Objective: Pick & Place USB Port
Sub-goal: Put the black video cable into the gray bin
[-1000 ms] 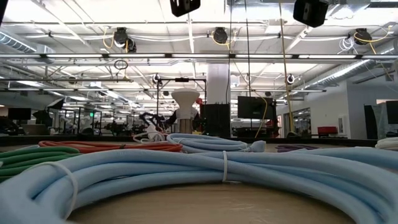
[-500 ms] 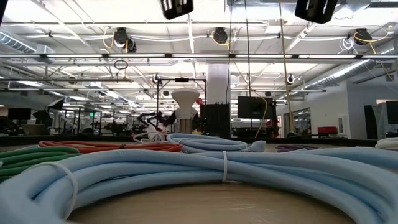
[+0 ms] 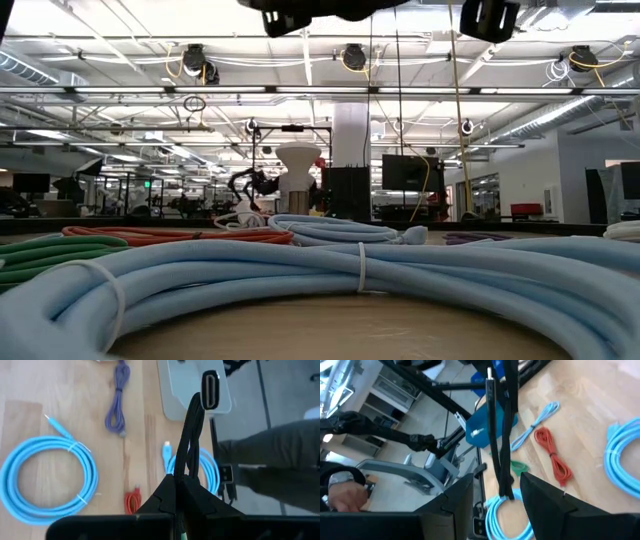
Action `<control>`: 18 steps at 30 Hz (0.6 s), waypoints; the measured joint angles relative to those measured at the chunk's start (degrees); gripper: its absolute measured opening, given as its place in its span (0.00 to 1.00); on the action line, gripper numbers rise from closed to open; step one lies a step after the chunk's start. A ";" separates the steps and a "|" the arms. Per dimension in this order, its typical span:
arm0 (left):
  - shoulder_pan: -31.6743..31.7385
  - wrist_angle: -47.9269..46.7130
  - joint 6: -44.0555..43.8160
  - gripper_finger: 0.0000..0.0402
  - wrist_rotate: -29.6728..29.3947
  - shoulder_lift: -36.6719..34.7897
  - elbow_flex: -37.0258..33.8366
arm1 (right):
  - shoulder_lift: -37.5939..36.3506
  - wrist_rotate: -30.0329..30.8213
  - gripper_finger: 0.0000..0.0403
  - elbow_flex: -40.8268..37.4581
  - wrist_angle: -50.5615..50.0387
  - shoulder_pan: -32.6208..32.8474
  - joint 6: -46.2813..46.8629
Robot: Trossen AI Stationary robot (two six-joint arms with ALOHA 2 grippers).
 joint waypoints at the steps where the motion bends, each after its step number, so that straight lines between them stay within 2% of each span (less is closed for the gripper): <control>1: 0.22 0.54 -0.23 0.02 0.02 0.00 0.00 | 0.00 0.69 0.39 0.00 0.40 -0.08 -0.20; 18: 2.81 7.40 -0.83 0.02 3.16 0.00 0.00 | 0.02 2.43 0.39 0.00 0.97 -0.86 -0.66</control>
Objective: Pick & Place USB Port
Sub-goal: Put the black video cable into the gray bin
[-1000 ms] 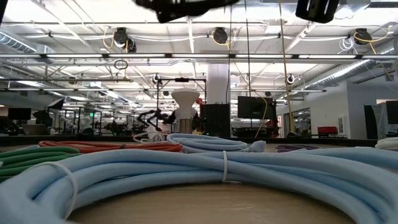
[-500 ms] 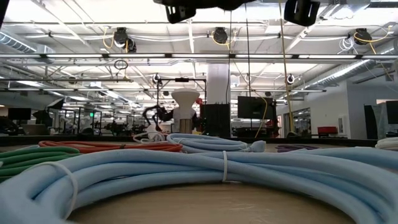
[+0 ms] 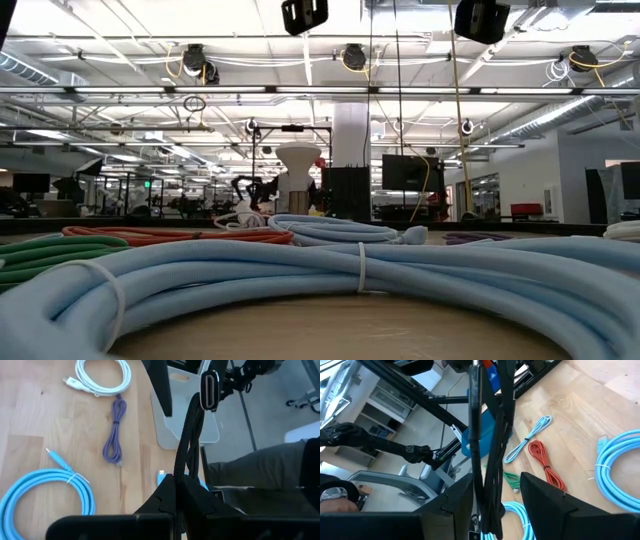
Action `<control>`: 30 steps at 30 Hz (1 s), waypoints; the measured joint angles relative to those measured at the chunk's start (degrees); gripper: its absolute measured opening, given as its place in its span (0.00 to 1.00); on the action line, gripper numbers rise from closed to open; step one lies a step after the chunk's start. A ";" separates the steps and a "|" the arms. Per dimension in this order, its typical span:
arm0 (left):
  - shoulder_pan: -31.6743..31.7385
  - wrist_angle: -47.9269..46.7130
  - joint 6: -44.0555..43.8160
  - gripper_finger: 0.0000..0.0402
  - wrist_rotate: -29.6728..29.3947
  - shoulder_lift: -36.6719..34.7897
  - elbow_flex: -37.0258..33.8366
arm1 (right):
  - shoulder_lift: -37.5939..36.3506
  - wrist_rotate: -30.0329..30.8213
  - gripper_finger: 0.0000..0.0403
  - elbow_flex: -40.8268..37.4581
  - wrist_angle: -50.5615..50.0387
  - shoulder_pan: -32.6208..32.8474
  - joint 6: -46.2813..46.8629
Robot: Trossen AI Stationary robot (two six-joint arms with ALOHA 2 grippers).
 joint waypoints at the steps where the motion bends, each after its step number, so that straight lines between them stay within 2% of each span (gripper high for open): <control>1: 0.16 0.26 0.00 0.02 0.02 0.00 0.00 | 0.00 -0.06 0.39 0.00 0.00 -0.13 0.05; 5: 0.53 0.30 0.00 0.02 0.65 -0.01 0.00 | 0.00 0.25 0.38 0.00 -0.03 -0.23 1.36; 8: 0.53 0.05 0.02 0.02 0.65 0.00 0.00 | 0.00 2.19 0.33 0.00 -0.96 -0.23 3.24; 10: 0.59 -0.04 0.02 0.02 0.46 0.00 0.00 | 0.00 2.78 0.26 0.00 -1.42 -0.23 3.62; 13: 0.57 -0.04 -0.41 0.02 0.03 0.00 0.00 | 0.00 2.76 0.08 0.05 -1.04 -0.23 3.09; 14: 0.57 -0.04 -0.77 0.02 -0.18 0.00 0.00 | 0.00 2.92 0.05 0.07 -1.06 -0.23 2.59; 18: 0.59 0.96 -2.12 0.08 -0.02 -0.88 -0.11 | -0.02 5.58 0.05 0.07 -0.72 -0.19 1.47; 23: 0.46 9.00 -5.20 0.20 -1.20 -6.07 -0.14 | -0.13 12.32 0.05 0.18 2.77 1.16 -1.89; 26: 0.38 15.35 -6.71 0.22 -5.33 -10.46 -0.11 | -0.17 17.00 0.05 0.30 5.45 2.19 -4.73; 30: -0.96 19.41 -6.62 0.24 -14.39 -17.55 0.15 | 0.27 25.93 0.05 -0.25 7.03 4.00 -8.55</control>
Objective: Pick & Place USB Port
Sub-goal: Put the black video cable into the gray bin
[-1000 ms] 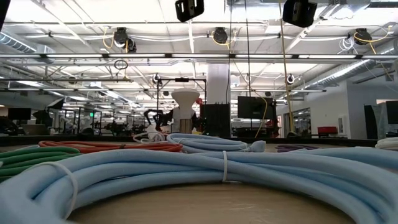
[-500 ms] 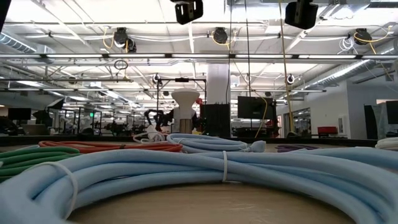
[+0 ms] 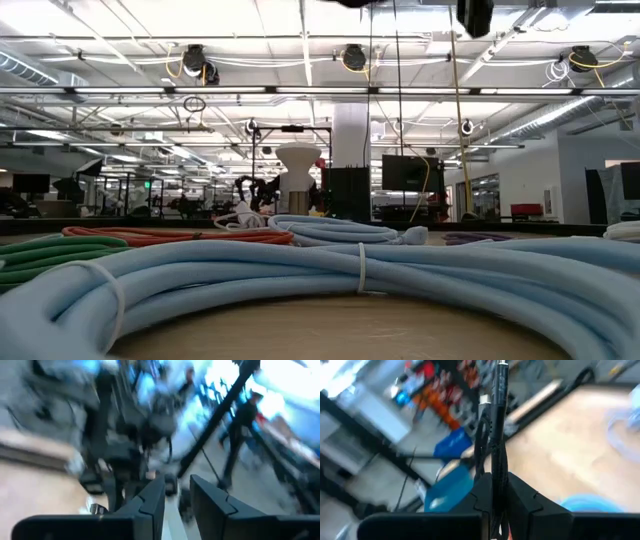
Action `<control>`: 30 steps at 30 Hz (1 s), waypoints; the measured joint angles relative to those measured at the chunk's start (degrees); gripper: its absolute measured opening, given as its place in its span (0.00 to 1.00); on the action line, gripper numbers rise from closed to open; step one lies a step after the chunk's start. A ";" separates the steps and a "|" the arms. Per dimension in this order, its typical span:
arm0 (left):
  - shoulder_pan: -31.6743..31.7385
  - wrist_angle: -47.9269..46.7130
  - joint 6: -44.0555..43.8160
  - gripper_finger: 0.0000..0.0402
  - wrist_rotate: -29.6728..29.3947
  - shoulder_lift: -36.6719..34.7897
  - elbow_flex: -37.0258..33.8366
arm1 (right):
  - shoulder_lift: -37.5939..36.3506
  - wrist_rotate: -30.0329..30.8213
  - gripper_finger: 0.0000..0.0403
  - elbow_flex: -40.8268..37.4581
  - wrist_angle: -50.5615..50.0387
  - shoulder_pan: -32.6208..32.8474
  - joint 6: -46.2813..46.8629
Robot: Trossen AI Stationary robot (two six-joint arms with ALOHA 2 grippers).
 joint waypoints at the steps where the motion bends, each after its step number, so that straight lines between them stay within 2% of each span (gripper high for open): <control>1: -0.50 0.26 0.59 0.24 -2.84 -1.40 0.06 | -0.33 2.04 0.05 0.09 0.33 0.34 -0.18; 3: -1.79 -1.84 1.83 0.24 -8.31 -4.15 -0.10 | -0.44 5.12 0.05 0.42 1.65 1.21 -0.45; 6: -3.26 -6.81 1.16 0.24 -12.48 -7.04 -0.04 | 0.01 11.38 0.05 0.09 4.70 2.77 -4.44; 9: -6.06 -10.87 -0.24 0.24 -16.95 -7.35 -0.71 | -0.34 18.93 0.05 0.21 13.77 3.53 -12.09; 11: -8.88 -11.21 -0.76 0.25 -22.61 -6.94 -2.54 | -0.31 21.94 0.05 0.29 21.09 3.89 -18.98; 13: -11.03 -6.75 -1.32 0.25 -27.45 -6.77 -5.79 | -0.22 22.09 0.05 0.26 27.74 3.87 -25.81; 16: -11.76 6.77 -1.77 0.24 -31.34 -7.43 -12.14 | -0.27 21.56 0.05 0.27 37.60 3.42 -33.69; 19: -11.28 21.53 -0.96 0.21 -29.39 -7.66 -19.41 | -0.27 17.22 0.05 0.27 45.18 3.08 -38.31; 23: -9.65 36.40 -0.19 0.17 -24.42 -7.60 -27.58 | -0.29 12.85 0.05 0.27 51.20 2.92 -39.07; 27: -8.39 46.73 -1.28 0.14 -22.16 -7.61 -32.11 | -0.27 10.91 0.05 0.27 53.16 2.92 -38.86; 30: -7.42 50.22 -0.53 0.15 -21.50 -7.63 -32.57 | -0.25 9.65 0.05 0.27 53.81 2.89 -37.90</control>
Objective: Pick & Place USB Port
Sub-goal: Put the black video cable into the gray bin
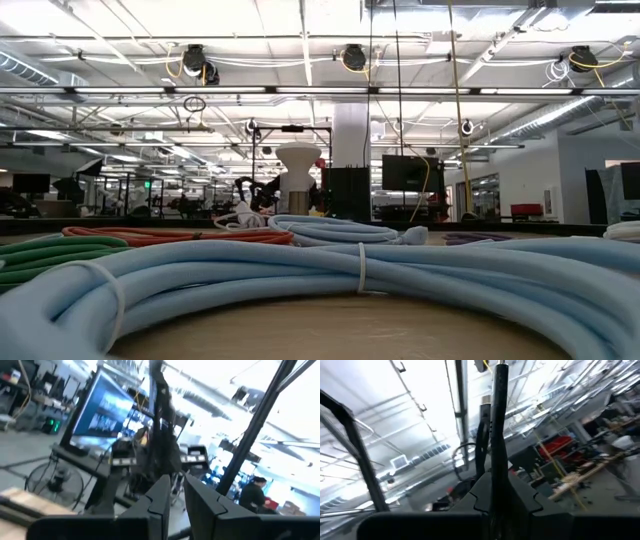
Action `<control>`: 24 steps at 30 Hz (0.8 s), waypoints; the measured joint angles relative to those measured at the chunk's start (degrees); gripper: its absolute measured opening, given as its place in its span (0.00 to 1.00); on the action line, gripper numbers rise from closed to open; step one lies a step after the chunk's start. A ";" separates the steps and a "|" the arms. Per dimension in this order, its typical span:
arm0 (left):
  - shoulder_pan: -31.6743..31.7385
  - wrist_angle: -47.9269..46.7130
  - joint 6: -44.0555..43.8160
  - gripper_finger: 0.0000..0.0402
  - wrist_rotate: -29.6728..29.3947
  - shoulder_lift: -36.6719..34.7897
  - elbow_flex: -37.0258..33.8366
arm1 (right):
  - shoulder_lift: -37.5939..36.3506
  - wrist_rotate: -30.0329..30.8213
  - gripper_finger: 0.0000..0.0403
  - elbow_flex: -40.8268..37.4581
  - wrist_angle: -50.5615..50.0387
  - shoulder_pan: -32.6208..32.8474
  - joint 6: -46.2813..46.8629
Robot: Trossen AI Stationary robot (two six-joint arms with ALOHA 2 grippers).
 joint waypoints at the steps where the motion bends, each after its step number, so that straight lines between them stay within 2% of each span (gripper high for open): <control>1: 0.71 0.90 0.29 0.15 0.78 0.18 0.00 | 0.00 -0.12 0.05 0.00 0.03 -0.06 0.43; 5: 3.79 1.87 -1.60 0.22 5.46 0.42 0.00 | 0.84 -0.16 0.05 0.00 1.39 -0.56 1.43; 10: 5.49 4.34 -4.36 0.35 9.85 1.65 0.00 | 4.01 -2.96 0.05 0.00 7.09 -2.15 4.02; 15: 5.12 9.33 -6.22 0.44 11.36 3.57 0.00 | 7.69 -3.07 0.05 0.00 9.47 -4.13 8.81; 20: 4.64 9.91 -6.42 0.44 11.37 4.61 0.00 | 10.49 -3.12 0.05 0.00 10.48 -5.16 12.94; 24: 4.66 9.98 -7.35 0.39 10.16 4.42 0.00 | 10.97 -3.25 0.05 0.00 11.89 -5.18 13.00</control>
